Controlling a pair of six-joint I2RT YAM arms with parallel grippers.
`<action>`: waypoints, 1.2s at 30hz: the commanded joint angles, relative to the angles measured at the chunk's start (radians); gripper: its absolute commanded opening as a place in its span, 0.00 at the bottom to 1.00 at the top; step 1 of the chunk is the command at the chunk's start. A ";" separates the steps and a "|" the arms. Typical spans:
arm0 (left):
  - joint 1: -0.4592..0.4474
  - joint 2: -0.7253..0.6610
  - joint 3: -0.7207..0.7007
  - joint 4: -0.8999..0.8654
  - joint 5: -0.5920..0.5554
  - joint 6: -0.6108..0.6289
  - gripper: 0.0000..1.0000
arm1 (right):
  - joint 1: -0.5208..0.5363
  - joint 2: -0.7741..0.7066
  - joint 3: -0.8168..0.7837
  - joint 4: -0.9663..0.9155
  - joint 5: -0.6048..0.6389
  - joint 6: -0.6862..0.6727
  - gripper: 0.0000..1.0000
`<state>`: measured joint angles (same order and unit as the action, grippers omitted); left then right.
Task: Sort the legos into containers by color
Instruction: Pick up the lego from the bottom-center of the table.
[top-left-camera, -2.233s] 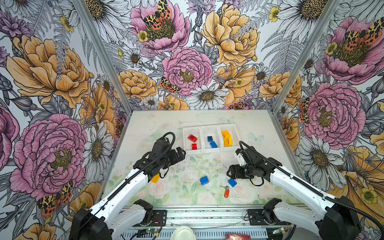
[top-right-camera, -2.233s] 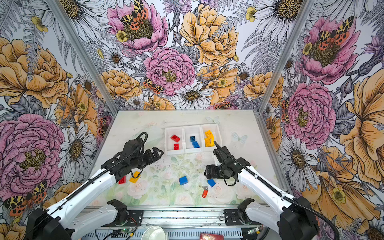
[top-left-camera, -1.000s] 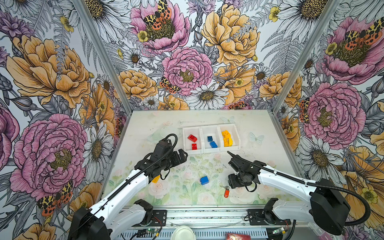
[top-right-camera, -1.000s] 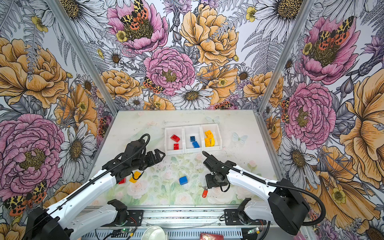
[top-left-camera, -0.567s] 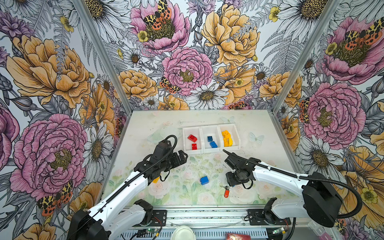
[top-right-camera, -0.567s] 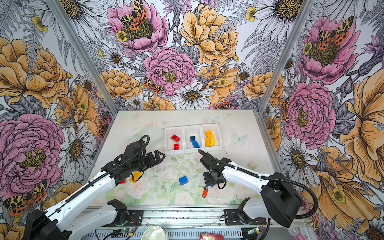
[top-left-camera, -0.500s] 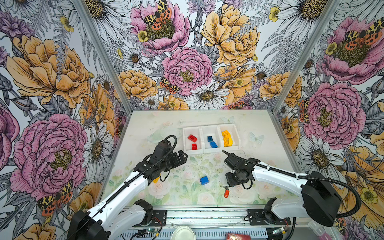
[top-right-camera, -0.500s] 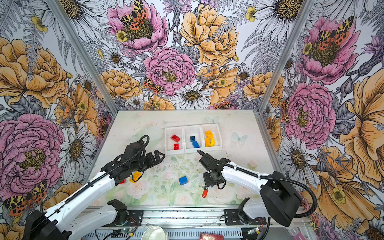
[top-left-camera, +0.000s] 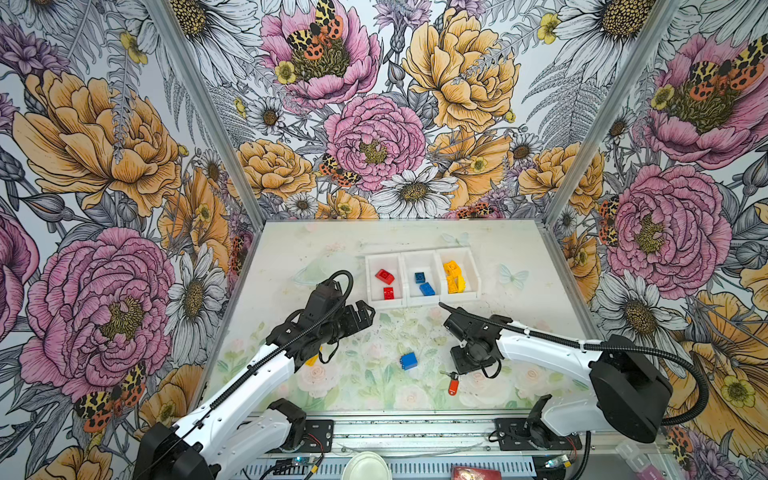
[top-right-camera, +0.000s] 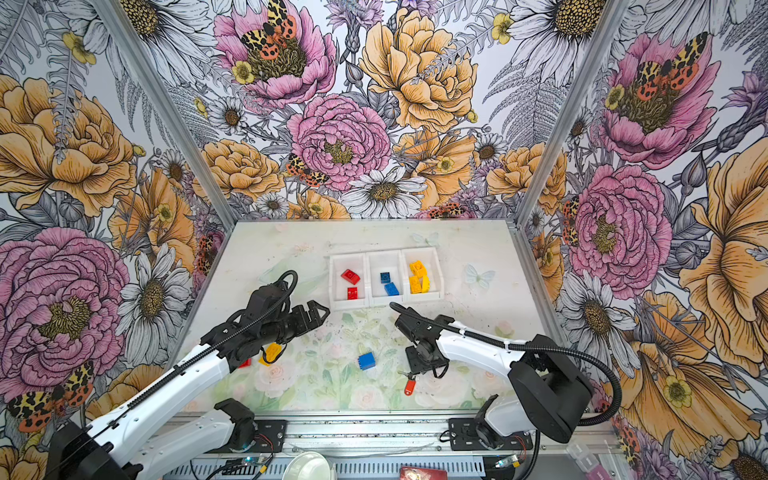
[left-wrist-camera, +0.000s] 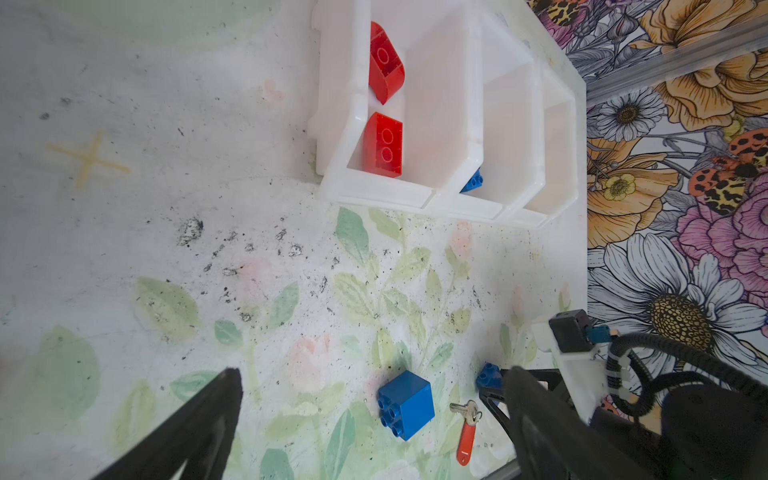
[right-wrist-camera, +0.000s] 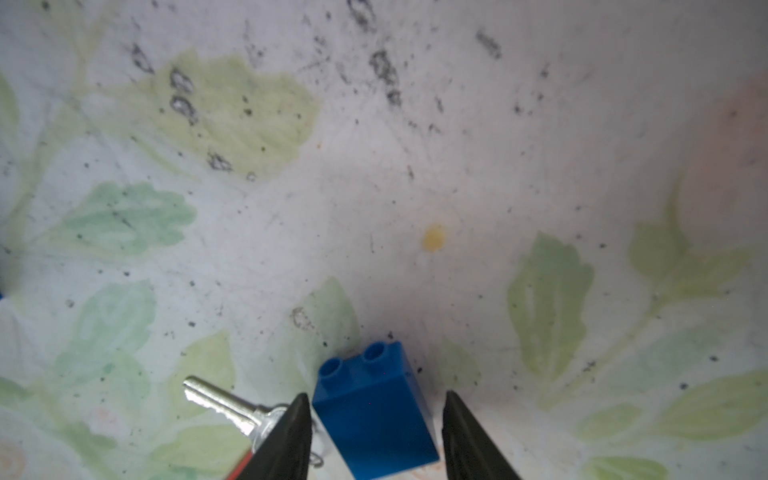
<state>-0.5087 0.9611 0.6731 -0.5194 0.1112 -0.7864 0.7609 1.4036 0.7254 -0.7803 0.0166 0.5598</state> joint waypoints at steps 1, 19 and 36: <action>-0.010 -0.015 -0.014 -0.001 -0.029 -0.010 0.99 | 0.008 0.011 0.022 0.003 0.029 -0.001 0.50; -0.012 -0.019 -0.010 -0.003 -0.033 -0.013 0.99 | 0.008 -0.005 0.023 0.001 0.031 0.002 0.34; -0.009 -0.014 0.014 -0.022 -0.044 0.003 0.99 | -0.085 -0.037 0.248 -0.006 -0.012 -0.037 0.30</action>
<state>-0.5114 0.9485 0.6731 -0.5278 0.0933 -0.7887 0.6910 1.3655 0.9047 -0.7918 0.0132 0.5510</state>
